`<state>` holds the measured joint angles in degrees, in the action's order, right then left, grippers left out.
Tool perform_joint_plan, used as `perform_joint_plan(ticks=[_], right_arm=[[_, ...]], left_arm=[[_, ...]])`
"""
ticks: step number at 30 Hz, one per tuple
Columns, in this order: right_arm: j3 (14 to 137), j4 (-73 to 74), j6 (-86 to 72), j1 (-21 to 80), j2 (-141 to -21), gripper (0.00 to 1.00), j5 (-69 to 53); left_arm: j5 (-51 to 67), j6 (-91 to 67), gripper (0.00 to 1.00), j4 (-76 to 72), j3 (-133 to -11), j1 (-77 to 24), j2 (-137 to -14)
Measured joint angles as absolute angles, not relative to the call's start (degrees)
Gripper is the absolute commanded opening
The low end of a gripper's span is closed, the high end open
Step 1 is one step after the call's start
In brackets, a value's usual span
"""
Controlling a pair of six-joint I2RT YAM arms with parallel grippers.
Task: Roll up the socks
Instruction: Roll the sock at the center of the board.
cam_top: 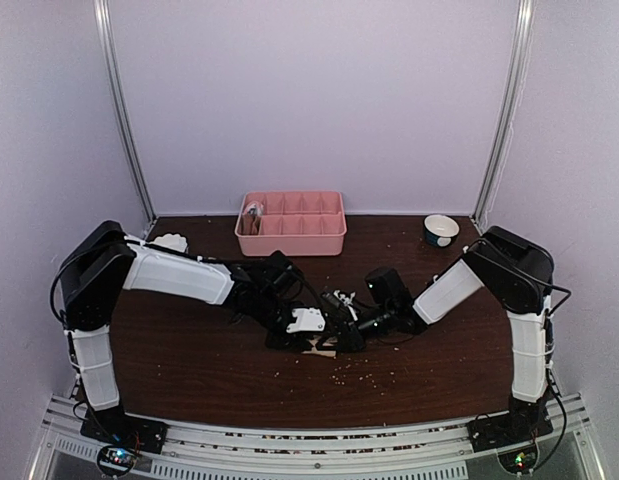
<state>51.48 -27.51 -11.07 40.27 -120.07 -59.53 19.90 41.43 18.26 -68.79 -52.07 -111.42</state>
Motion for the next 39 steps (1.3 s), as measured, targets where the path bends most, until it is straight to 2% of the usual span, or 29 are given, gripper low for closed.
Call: perform_joint_plan(ticks=[1,2,3,7,17,25,29,35,39], right_arm=[[51.13,-28.05,-11.16,40.27,-119.81,0.64,-59.31],[50.39,-28.67,-11.53,40.27,-119.37,0.96,-59.0],[49.69,-29.43,-11.77,40.25,-118.78,1.0,-58.85],[46.54,-31.18,-11.99,40.6,-114.59,1.0,-57.67],[41.01,-31.73,-12.67,40.03,-108.25,1.0,-45.25],[37.08,-23.11,-15.22,38.63,-98.32,1.0,-21.39],[28.34,-25.91,-20.01,38.09,-89.14,1.0,-11.0],[22.81,-33.19,-24.18,35.75,-88.44,1.0,-9.76],[20.05,-34.17,-19.68,42.65,-84.4,1.0,-4.29]], left_arm=[[20.03,41.47,0.09,18.9,-69.23,-52.07,-111.63],[20.29,41.5,0.0,19.4,-69.71,-52.07,-111.9],[20.51,41.54,0.0,19.99,-70.13,-52.1,-112.12],[21.19,40.75,0.0,23.0,-71.88,-52.14,-112.64],[24.34,36.03,0.0,29.15,-72.64,-52.14,-112.75],[28.12,31.18,0.0,36.69,-73.58,-53.21,-112.86],[29.93,29.34,0.0,39.55,-75.72,-53.23,-114.87],[32.75,26.63,0.0,42.85,-79.44,-53.19,-117.99],[37.28,24.51,0.0,45.82,-83.09,-52.66,-121.51]])
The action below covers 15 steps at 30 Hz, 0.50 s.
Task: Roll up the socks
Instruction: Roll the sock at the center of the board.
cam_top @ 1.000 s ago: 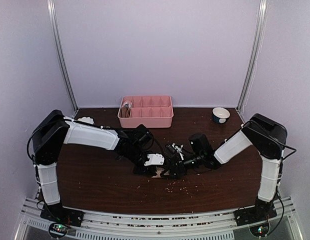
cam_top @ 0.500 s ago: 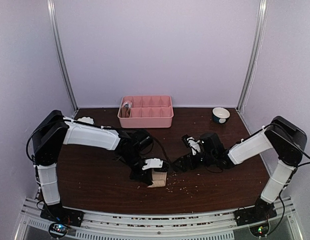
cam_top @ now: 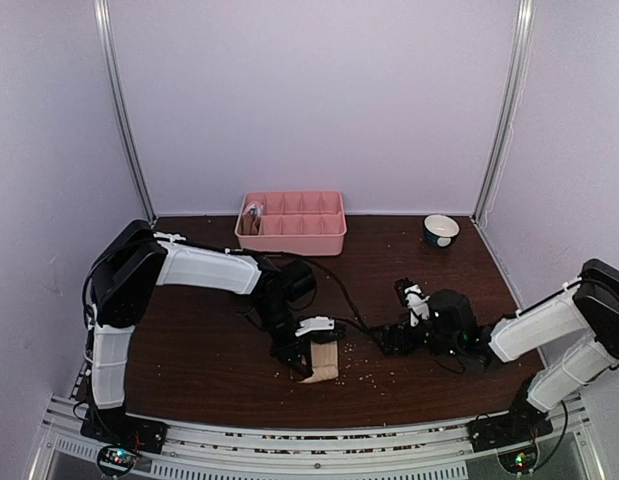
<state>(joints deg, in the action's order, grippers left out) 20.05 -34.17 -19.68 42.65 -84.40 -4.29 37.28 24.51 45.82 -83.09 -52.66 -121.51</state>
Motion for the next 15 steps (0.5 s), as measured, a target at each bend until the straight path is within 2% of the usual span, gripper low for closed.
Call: perform_joint_plan(ticks=[2,7,15], right_arm=[[17.06,-36.45,-15.64,47.07,-80.53,0.98,-2.28],[12.1,-38.72,-6.07,54.19,-76.58,0.82,-1.63],[17.96,-29.23,5.02,70.19,-78.72,0.71,2.68]], left_arm=[[39.7,23.57,0.0,47.35,-84.66,-52.05,-123.2],[45.84,21.63,0.0,50.72,-87.2,-49.8,-126.63],[51.18,21.06,0.0,54.11,-89.03,-47.97,-129.73]])
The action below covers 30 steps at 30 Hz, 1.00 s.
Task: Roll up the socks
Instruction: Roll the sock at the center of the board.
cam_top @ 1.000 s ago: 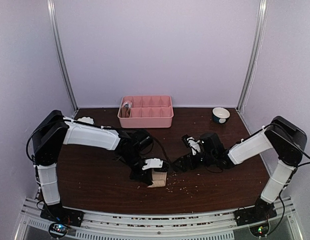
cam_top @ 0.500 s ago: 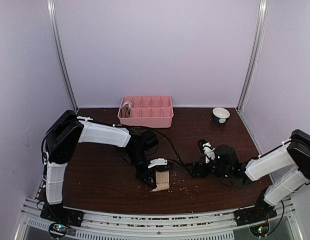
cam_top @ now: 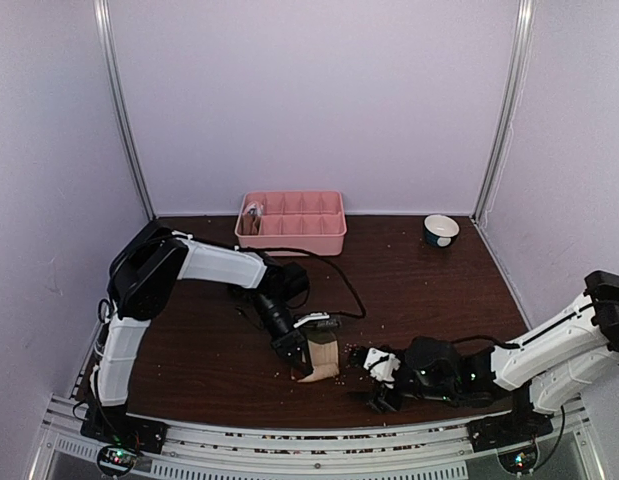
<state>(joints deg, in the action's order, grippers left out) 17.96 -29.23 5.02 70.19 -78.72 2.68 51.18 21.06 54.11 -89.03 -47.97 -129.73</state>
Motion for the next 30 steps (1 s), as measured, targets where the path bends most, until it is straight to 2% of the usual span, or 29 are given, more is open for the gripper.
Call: perform_joint_plan(ticks=[4,10,17,25,26,30], right_arm=[[26.79,-23.7,11.84,74.48,-83.59,0.64,3.49],[36.01,-19.55,21.21,74.22,-91.59,0.59,3.18],[39.22,-17.98,27.24,71.77,-98.54,0.53,1.96],[40.75,-19.62,28.82,68.97,-101.01,0.35,-0.4],[40.93,-19.9,28.71,68.62,-101.36,0.31,-0.93],[41.08,-20.99,27.77,67.13,-102.41,0.13,-4.78]], left_arm=[[51.66,21.04,0.0,55.48,-90.13,-47.83,-130.63],[52.8,21.12,0.0,57.52,-91.46,-47.64,-132.0],[54.19,22.28,0.0,60.55,-93.47,-47.18,-133.86],[54.48,23.75,0.0,64.36,-96.25,-46.89,-135.81],[54.52,23.94,0.01,64.62,-96.29,-46.83,-135.87],[54.48,24.62,0.2,65.39,-96.23,-46.41,-135.92]])
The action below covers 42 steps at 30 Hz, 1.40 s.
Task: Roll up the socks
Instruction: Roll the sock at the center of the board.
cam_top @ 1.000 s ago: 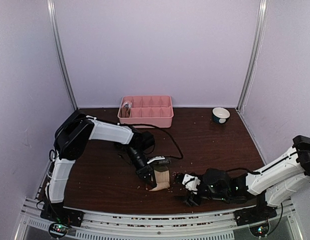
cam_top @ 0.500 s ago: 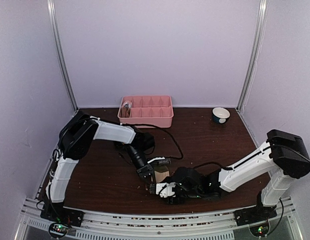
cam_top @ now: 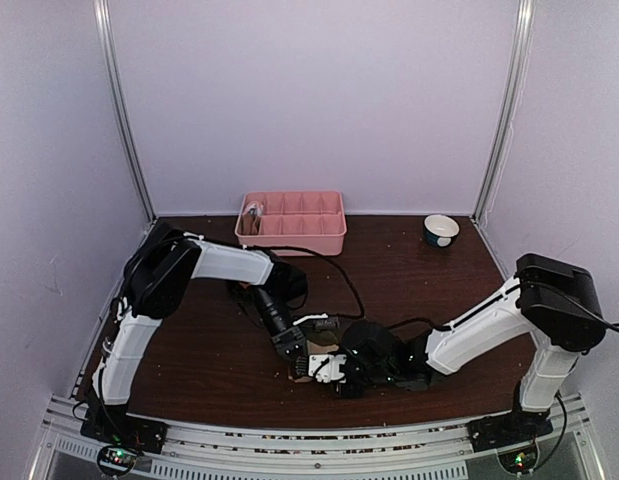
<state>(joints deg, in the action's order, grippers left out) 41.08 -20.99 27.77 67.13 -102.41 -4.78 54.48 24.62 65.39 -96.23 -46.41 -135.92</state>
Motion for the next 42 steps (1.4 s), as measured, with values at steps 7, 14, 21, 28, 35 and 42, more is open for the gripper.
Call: perform_joint_plan(ticks=[7,14,21,28,35,42], right_arm=[[41.25,-24.53,23.97,64.9,-104.2,0.03,-11.22],[41.34,-30.26,17.93,60.03,-107.59,0.02,-22.24],[44.27,-33.54,13.34,55.57,-112.22,0.02,-33.04],[45.74,-34.33,10.39,52.77,-114.63,0.01,-40.45],[48.75,-33.36,7.01,50.02,-117.73,0.01,-48.29],[51.0,-31.79,3.11,48.71,-119.55,0.01,-52.97]], left_arm=[[51.88,24.45,0.45,59.75,-89.34,-44.93,-130.19],[38.74,23.66,0.75,43.62,-71.85,-43.88,-112.33],[34.85,27.42,0.74,32.03,-61.67,-43.18,-100.9],[35.94,29.54,0.74,28.1,-61.3,-43.48,-99.0],[36.86,31.0,0.7,27.9,-61.71,-45.32,-99.0],[35.99,31.2,0.64,26.3,-61.71,-47.9,-101.21]])
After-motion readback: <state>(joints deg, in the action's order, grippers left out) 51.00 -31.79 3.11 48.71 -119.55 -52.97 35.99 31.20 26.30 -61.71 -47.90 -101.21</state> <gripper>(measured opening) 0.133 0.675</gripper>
